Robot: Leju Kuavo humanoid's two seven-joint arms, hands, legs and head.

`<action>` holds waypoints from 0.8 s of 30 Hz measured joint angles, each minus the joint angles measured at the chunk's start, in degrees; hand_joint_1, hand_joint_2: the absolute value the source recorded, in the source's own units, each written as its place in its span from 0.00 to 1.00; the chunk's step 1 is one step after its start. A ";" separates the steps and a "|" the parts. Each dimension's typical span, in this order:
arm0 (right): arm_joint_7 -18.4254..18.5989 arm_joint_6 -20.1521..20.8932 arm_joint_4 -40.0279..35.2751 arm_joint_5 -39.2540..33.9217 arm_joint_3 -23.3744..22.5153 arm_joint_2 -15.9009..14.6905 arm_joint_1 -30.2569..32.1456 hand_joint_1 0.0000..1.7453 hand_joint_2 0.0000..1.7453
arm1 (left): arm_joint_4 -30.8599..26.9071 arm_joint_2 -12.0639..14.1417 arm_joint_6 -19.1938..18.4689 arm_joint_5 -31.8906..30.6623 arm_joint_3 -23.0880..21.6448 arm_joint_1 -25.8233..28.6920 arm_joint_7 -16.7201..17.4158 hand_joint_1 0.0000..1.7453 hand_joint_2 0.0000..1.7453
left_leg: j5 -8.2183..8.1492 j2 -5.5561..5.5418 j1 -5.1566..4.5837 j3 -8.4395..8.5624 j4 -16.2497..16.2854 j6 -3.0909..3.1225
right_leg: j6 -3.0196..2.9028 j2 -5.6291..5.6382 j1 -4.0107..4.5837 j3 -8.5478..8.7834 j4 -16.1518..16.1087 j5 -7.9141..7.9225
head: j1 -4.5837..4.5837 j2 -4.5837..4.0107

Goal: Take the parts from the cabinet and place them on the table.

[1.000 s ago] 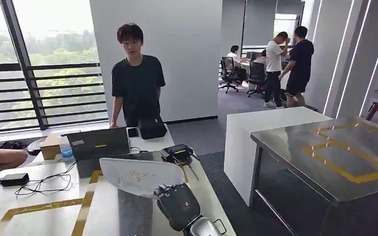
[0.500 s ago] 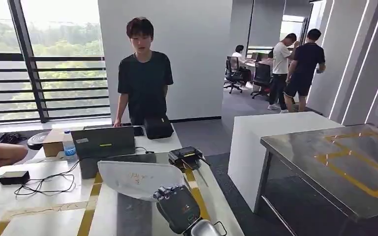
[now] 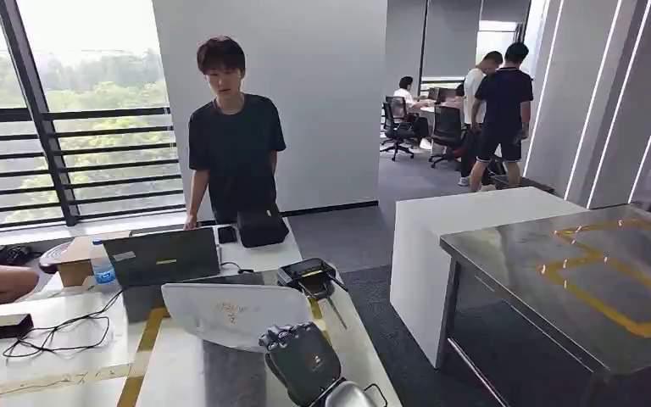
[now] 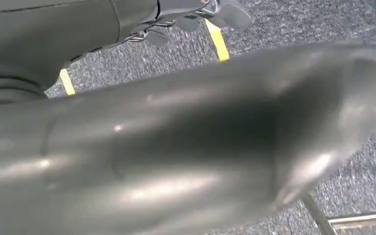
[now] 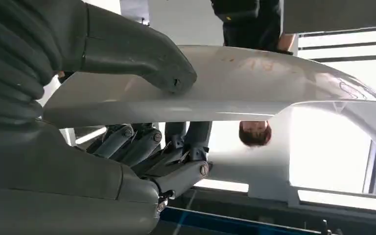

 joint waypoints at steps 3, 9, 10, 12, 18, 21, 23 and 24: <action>0.13 -0.29 -0.02 0.15 0.15 0.04 -0.03 0.97 1.00 | 0.00 0.13 0.00 -0.09 0.00 -0.04 0.02 0.00 0.00 | 7.20 0.17 0.35 4.96 -13.30 -0.57 | 1.11 -0.05 -0.51 -0.06 1.48 -1.14 | -0.02 0.00; 0.68 -0.48 -0.02 0.44 0.87 0.02 -0.08 0.97 1.00 | 0.00 -0.04 0.00 -0.17 0.00 0.03 0.09 0.00 0.00 | 6.47 -0.02 0.28 5.10 -13.12 2.52 | 2.72 -0.06 -0.16 -0.88 3.04 -2.50 | 0.02 0.02; 0.68 -0.50 -0.02 0.44 0.94 0.04 -0.23 0.97 1.00 | -0.02 0.00 0.00 -0.17 0.00 -0.04 0.09 0.00 0.00 | 6.42 -0.03 0.32 5.10 -13.11 2.76 | 3.18 -0.14 -0.27 -1.99 5.29 -4.03 | 0.18 0.00; 0.72 -0.50 -0.02 0.46 1.05 0.02 -0.17 0.97 1.00 | -0.02 0.00 -0.02 -0.18 0.00 -0.03 0.07 0.00 0.00 | 6.28 -0.04 0.27 5.07 -13.09 2.99 | 3.82 -0.13 -0.63 -6.48 14.38 -8.07 | 0.20 0.00; 0.83 -0.50 0.00 0.52 1.31 -0.09 -0.01 0.97 1.00 | -0.02 -0.02 -0.04 -0.19 0.00 -0.08 0.07 0.00 0.00 | 5.96 -0.60 0.19 5.50 -13.15 2.71 | 2.57 0.16 -0.50 -2.84 4.06 -0.04 | 0.28 0.00; 0.83 -0.50 0.00 0.55 1.36 -0.09 -0.16 0.97 1.00 | -0.02 -0.11 -0.07 -0.17 0.00 -0.12 0.09 0.00 0.00 | 5.99 -0.82 0.27 5.48 -13.49 1.61 | 2.11 0.12 0.17 -1.97 1.80 -0.79 | 0.24 0.00; 0.83 -0.48 -0.02 0.55 1.36 -0.09 -0.25 0.97 1.00 | -0.02 -0.15 -0.18 -0.17 0.00 -0.08 0.09 0.00 0.00 | 6.10 -0.86 0.17 5.91 -14.14 0.78 | 1.58 0.10 0.13 -1.34 1.29 -0.62 | 0.33 0.00; 0.83 -0.48 -0.04 0.57 1.38 0.13 -0.25 0.97 1.00 | -0.04 0.00 -0.22 -0.15 0.00 -0.07 0.09 0.00 0.00 | 5.79 -0.69 0.43 5.79 -13.70 0.68 | 1.36 -0.16 -0.50 -0.66 0.32 -0.07 | 0.24 0.00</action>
